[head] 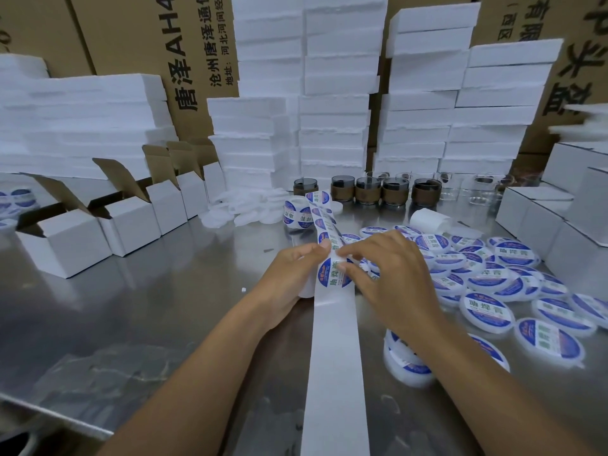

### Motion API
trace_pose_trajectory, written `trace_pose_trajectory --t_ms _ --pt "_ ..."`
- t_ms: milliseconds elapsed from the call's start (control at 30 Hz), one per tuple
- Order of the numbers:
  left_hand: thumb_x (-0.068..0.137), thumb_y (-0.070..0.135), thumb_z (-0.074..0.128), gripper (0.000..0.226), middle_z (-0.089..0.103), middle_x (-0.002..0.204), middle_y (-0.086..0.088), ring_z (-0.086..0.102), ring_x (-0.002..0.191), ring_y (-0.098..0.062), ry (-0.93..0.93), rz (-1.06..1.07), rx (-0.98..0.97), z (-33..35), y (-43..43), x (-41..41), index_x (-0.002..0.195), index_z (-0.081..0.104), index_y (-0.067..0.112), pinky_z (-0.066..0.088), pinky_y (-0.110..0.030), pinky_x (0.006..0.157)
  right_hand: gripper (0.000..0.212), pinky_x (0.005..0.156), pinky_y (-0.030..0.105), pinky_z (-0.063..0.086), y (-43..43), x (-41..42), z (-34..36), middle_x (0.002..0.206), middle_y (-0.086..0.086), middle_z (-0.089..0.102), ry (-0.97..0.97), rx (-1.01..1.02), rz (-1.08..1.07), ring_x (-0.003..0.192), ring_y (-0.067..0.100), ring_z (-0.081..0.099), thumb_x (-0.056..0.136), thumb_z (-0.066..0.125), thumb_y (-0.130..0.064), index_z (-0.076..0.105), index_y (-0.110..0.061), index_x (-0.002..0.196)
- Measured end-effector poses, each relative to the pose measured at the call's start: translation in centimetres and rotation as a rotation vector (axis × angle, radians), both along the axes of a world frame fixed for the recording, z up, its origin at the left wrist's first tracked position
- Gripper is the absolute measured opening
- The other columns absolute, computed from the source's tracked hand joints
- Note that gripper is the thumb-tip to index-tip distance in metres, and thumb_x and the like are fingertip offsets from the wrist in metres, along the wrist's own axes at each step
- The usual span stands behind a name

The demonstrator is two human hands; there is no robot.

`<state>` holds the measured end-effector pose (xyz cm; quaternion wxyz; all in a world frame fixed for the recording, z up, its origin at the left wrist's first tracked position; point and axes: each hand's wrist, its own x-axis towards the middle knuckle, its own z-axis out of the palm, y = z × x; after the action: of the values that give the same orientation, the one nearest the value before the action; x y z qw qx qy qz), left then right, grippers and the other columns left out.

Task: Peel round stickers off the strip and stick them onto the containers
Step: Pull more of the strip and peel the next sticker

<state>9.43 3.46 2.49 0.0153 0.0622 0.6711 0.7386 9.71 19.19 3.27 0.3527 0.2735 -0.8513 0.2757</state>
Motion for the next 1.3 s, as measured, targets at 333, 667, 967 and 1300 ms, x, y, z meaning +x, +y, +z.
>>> trace_pose_trajectory --t_ms 333,667,967,1300 --pt "0.082 0.035 0.063 0.021 0.073 0.090 -0.009 0.069 0.082 -0.021 0.028 0.029 -0.016 0.1 0.1 0.1 0.075 0.071 0.017 0.053 -0.031 0.077 0.007 0.072 0.032 0.039 -0.1 0.0 0.2 0.076 0.001 0.067 0.086 0.024 0.013 0.076 0.026 0.060 0.073 0.074 -0.014 0.073 -0.016 0.080" --pt "0.079 0.027 0.074 0.024 0.071 0.085 -0.007 0.063 0.078 -0.020 0.144 0.499 -0.212 -0.7 -0.1 -1.3 0.061 0.059 0.022 0.050 -0.037 0.079 0.017 0.079 0.011 0.036 -0.5 0.4 0.6 0.086 -0.011 0.056 -0.290 -0.343 0.125 0.085 -0.001 0.051 0.076 0.065 -0.008 0.062 -0.023 0.069" --pt "0.071 0.030 0.080 0.026 0.059 0.087 0.007 0.054 0.072 -0.004 0.257 0.662 -0.354 -1.4 -0.7 -2.2 0.076 0.055 0.025 0.041 -0.017 0.065 0.028 0.071 0.023 0.045 -0.2 0.2 2.1 0.062 -0.012 0.065 -0.727 -1.036 0.296 0.066 0.006 0.059 0.085 0.056 -0.006 0.065 -0.024 0.065" --pt "0.083 0.054 0.050 0.049 0.069 0.066 -0.006 0.068 0.060 -0.019 -0.069 0.159 0.588 1.6 0.1 -0.6 0.093 0.059 0.007 0.057 -0.029 0.054 0.007 0.062 0.022 0.043 -0.4 0.4 2.6 0.071 -0.006 0.068 -0.977 -1.292 0.534 0.059 0.007 0.060 0.087 0.057 -0.016 0.061 -0.022 0.085"
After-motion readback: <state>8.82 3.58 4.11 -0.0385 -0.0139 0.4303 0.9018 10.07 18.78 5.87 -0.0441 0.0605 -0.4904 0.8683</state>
